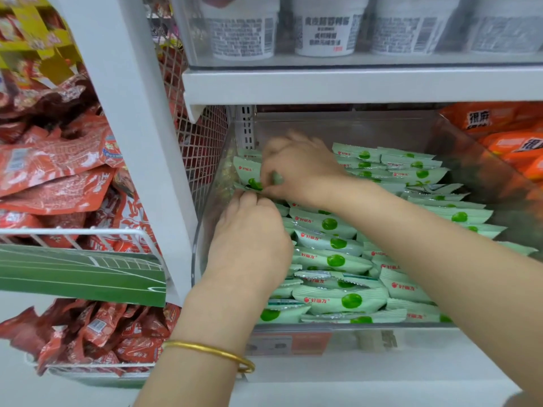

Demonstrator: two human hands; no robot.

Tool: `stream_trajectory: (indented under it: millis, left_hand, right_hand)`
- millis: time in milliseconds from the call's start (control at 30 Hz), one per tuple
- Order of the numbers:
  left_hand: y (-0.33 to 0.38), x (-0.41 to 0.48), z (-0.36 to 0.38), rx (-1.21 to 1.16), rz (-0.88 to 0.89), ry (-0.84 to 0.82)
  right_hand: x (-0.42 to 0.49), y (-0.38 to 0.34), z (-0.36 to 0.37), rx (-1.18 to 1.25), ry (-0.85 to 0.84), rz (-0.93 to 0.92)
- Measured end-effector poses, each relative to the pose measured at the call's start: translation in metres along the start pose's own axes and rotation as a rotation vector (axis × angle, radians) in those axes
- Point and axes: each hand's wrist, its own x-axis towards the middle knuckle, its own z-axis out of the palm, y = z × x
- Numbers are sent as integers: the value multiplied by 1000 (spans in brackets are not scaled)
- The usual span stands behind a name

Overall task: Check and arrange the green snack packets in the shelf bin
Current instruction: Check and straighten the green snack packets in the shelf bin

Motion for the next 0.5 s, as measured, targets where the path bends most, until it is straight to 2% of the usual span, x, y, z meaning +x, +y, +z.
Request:
stream_trajectory:
  millis: [100, 333, 500]
  left_hand:
    - [-2, -1, 0, 1, 2, 2]
    - [-4, -1, 1, -20, 7, 9]
    - [-4, -2, 1, -57, 15, 46]
  right_hand:
    - [3, -1, 5, -102, -56, 3]
    - [10, -3, 12, -267, -21, -35]
    - [4, 1, 1, -54, 26, 16]
